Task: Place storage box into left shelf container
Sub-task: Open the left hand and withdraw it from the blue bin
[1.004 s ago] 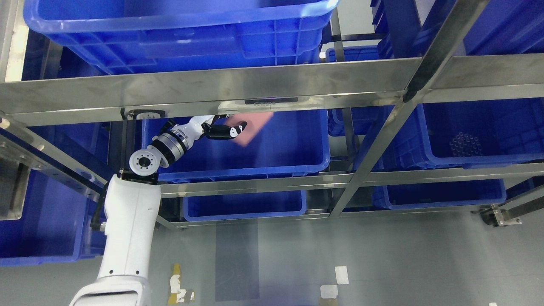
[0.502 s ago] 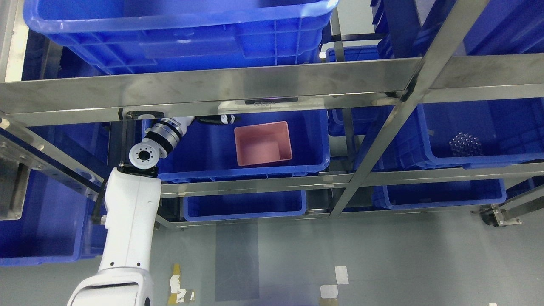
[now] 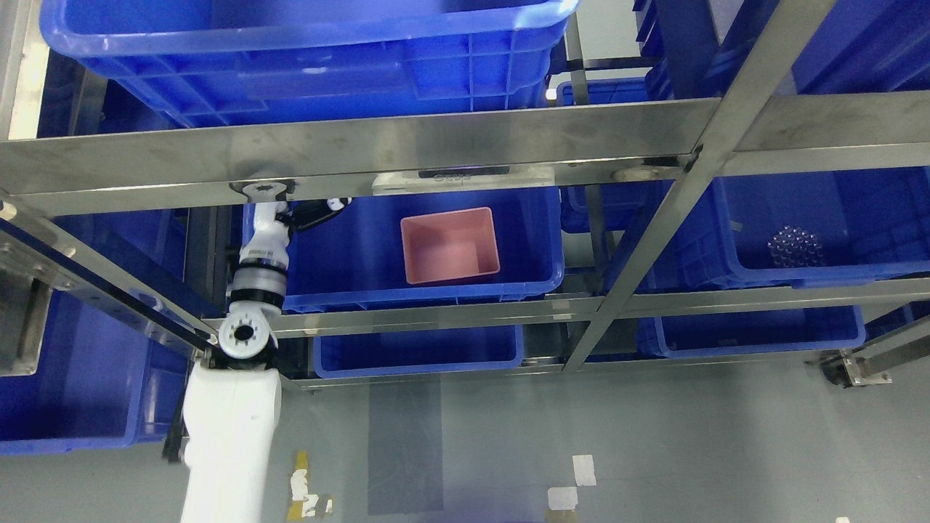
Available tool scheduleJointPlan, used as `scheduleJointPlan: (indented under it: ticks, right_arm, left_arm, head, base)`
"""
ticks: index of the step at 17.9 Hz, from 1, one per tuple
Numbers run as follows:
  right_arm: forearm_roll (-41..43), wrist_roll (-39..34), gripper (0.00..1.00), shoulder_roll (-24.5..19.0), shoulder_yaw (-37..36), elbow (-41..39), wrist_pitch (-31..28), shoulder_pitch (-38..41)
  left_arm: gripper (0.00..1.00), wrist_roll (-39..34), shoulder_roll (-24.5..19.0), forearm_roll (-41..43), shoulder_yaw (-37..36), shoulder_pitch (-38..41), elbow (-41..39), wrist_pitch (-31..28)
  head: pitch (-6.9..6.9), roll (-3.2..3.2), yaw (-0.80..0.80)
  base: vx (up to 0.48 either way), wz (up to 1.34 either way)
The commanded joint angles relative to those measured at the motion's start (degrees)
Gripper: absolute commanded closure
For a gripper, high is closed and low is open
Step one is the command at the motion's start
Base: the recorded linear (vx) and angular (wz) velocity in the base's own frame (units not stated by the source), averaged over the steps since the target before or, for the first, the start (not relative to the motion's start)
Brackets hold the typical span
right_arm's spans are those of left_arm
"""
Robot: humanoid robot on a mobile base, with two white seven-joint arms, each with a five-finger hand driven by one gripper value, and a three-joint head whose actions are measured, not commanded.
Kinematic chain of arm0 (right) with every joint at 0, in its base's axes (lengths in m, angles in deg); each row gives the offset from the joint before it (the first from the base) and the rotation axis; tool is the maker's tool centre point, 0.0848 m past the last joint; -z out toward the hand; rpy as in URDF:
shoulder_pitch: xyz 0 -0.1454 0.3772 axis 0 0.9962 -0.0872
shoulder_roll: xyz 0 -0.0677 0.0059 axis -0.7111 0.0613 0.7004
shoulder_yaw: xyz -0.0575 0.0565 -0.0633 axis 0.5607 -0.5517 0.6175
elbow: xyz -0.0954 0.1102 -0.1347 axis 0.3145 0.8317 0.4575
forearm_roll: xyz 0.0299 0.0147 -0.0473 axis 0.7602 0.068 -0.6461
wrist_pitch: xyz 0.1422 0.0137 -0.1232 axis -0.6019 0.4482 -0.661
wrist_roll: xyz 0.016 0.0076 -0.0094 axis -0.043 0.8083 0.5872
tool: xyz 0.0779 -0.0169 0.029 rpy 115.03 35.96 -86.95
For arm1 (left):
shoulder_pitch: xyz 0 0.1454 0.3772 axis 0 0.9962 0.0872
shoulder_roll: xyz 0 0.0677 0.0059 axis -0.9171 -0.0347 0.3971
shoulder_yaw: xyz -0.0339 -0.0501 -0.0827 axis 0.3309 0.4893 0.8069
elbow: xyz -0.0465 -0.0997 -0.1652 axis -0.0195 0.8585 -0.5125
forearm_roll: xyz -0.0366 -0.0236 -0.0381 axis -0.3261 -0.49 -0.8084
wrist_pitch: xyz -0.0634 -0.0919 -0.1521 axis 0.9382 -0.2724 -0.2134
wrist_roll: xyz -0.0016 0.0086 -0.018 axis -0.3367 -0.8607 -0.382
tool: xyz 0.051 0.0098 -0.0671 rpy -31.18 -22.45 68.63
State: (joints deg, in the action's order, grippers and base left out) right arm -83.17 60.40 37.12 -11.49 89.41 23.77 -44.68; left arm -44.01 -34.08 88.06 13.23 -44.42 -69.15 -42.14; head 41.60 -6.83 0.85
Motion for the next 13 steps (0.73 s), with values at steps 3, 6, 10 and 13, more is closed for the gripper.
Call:
scheduleJointPlan:
  ticks: [3,6,10,13]
  right_arm:
    - [1.23,0.06,0.00,1.00,0.00,-1.00,-0.04,-0.18]
    - [1.23,-0.02,0.00,1.00,0.00,-1.00,-0.04,-0.26]
    - [1.23,0.06,0.00,1.00,0.00,-1.00,-0.04,-0.26]
    - [1.23,0.06,0.00,1.00,0.00,-1.00,-0.04,-0.26]
  left_arm:
    - [0.00,-2.98,-0.82,-3.37,-3.60,17.23,-26.88,3.59]
    - [0.00,-2.98,-0.82,-3.37,-3.52,18.38,-26.88,4.13]
    - [0.00,-2.98,-0.82,-3.37,-3.08,18.38,-26.88,4.30]
    - [0.00,-2.98,-0.82,-3.37,-3.08,18.46,-26.88,3.95]
  head:
    - [0.00,0.00,0.00]
    - [-0.01,0.00,0.00]
    - [-0.01,0.00,0.00]
    - [-0.01,0.00,0.00]
  base:
    - [0.000,0.00]
    - [0.000,0.00]
    - [0.000,0.00]
    - [0.000,0.00]
